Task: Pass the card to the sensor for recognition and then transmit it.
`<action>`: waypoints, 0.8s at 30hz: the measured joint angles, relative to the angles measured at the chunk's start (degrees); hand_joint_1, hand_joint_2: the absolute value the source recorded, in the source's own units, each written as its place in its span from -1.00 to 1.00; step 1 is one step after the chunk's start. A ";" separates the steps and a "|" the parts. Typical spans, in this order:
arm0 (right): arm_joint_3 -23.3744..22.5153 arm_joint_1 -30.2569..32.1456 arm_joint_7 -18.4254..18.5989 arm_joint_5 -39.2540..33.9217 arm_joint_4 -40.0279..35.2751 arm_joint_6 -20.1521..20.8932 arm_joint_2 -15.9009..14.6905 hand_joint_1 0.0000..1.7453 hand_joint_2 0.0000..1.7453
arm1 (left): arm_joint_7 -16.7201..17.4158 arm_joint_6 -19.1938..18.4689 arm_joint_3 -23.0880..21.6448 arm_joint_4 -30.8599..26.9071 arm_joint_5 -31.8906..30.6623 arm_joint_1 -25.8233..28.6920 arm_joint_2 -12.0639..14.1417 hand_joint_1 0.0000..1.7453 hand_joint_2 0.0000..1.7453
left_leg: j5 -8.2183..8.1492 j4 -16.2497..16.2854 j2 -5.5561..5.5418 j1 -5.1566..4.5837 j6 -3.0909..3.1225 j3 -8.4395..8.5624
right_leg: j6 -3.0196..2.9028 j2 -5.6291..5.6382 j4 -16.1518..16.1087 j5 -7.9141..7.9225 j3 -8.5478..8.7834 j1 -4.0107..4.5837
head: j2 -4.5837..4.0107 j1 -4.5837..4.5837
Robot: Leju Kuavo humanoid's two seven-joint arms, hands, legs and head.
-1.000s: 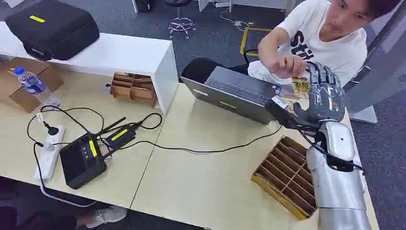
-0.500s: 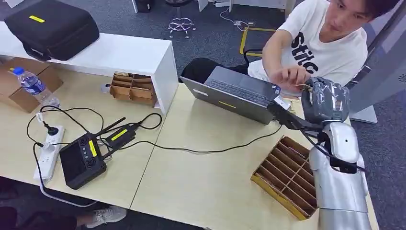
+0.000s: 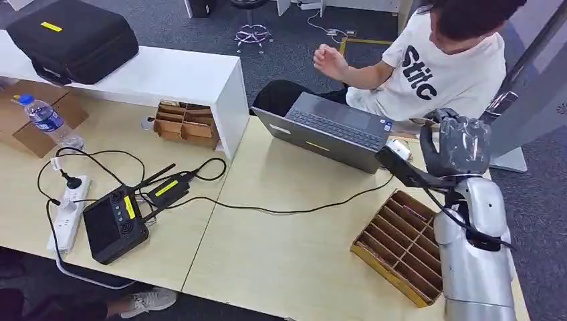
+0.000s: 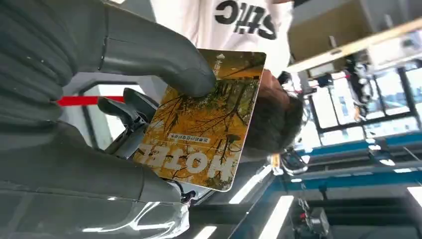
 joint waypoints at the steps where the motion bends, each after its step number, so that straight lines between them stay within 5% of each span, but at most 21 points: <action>1: 0.00 1.36 -0.64 -1.16 -1.92 -0.04 0.00 1.00 1.00 | 0.00 0.02 0.00 0.00 0.04 0.01 0.00 -1.00 1.00 | 0.00 0.00 -0.01 0.00 0.00 -0.01 | 0.00 0.00 0.00 -0.01 0.00 0.00 | 0.00 0.00; 13: 0.07 14.71 -2.59 -6.19 -19.83 -2.78 -2.06 1.00 1.00 | 0.37 1.12 0.39 0.00 1.16 0.29 -0.09 -1.00 1.00 | -0.07 0.00 -0.13 0.00 -0.01 0.02 | 0.00 -0.15 -0.04 -0.08 0.03 0.00 | 0.00 0.00; 21: -7.47 34.67 -11.15 -26.43 -37.47 -1.29 -2.56 1.00 1.00 | 0.79 3.93 4.08 0.00 3.23 0.73 -0.87 -1.00 1.00 | -0.34 -0.01 -0.10 -0.02 0.04 -0.01 | 0.02 -0.12 -0.07 -0.29 0.01 -0.03 | 0.00 0.02; 24: -9.10 36.88 -12.40 -27.65 -38.97 -0.92 -2.05 1.00 1.00 | 0.79 4.13 4.70 0.00 3.41 0.74 -1.03 -1.00 1.00 | -0.36 -0.01 -0.10 -0.03 0.08 -0.01 | 0.03 -0.12 -0.07 -0.30 0.02 -0.03 | 0.00 0.00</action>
